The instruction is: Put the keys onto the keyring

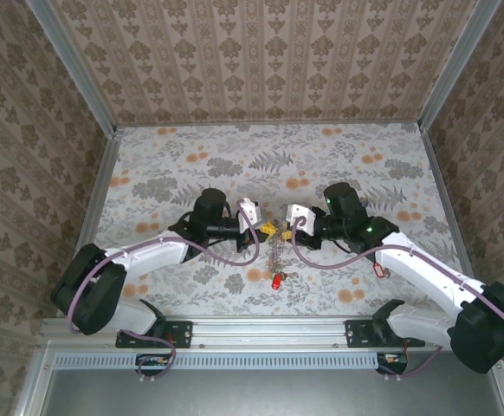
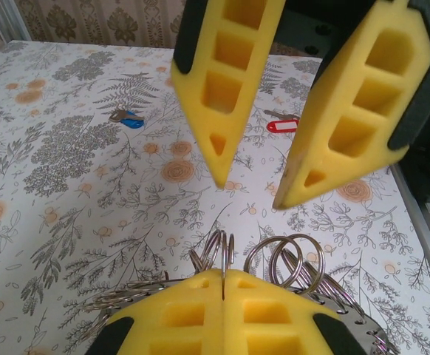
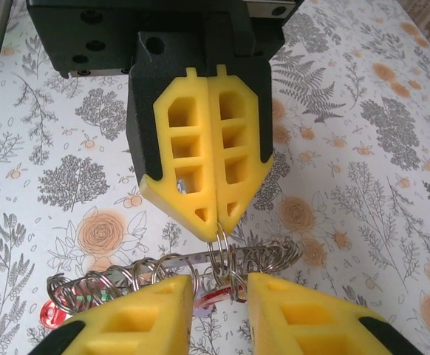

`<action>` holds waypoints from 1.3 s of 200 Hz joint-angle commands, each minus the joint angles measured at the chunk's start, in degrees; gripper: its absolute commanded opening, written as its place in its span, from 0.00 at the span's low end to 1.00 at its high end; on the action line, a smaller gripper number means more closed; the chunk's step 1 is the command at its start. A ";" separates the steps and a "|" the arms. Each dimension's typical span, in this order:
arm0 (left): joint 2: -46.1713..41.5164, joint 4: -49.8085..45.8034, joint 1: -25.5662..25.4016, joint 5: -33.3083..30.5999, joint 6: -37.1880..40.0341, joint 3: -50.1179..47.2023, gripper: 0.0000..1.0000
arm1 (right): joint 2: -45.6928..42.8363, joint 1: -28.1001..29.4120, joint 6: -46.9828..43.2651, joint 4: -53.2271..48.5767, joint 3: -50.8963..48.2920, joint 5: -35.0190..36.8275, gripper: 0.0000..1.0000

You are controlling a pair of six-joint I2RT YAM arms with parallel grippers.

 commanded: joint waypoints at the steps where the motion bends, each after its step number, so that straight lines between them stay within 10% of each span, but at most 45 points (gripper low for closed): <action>1: -1.22 1.27 -0.29 0.98 -0.86 2.33 0.00 | 1.35 0.46 -3.54 -1.65 2.06 -0.12 0.28; 150: -0.95 -0.31 -0.44 1.10 0.59 2.52 0.00 | 6.26 1.60 -5.33 0.25 3.65 1.91 0.04; 187: -0.61 -1.64 -0.18 0.46 2.54 1.86 0.18 | 6.33 1.43 -5.25 0.18 3.65 -0.04 0.00; 260: 1.93 0.00 0.10 1.49 2.06 2.25 0.22 | 6.27 0.91 -2.88 2.94 3.04 -3.15 0.00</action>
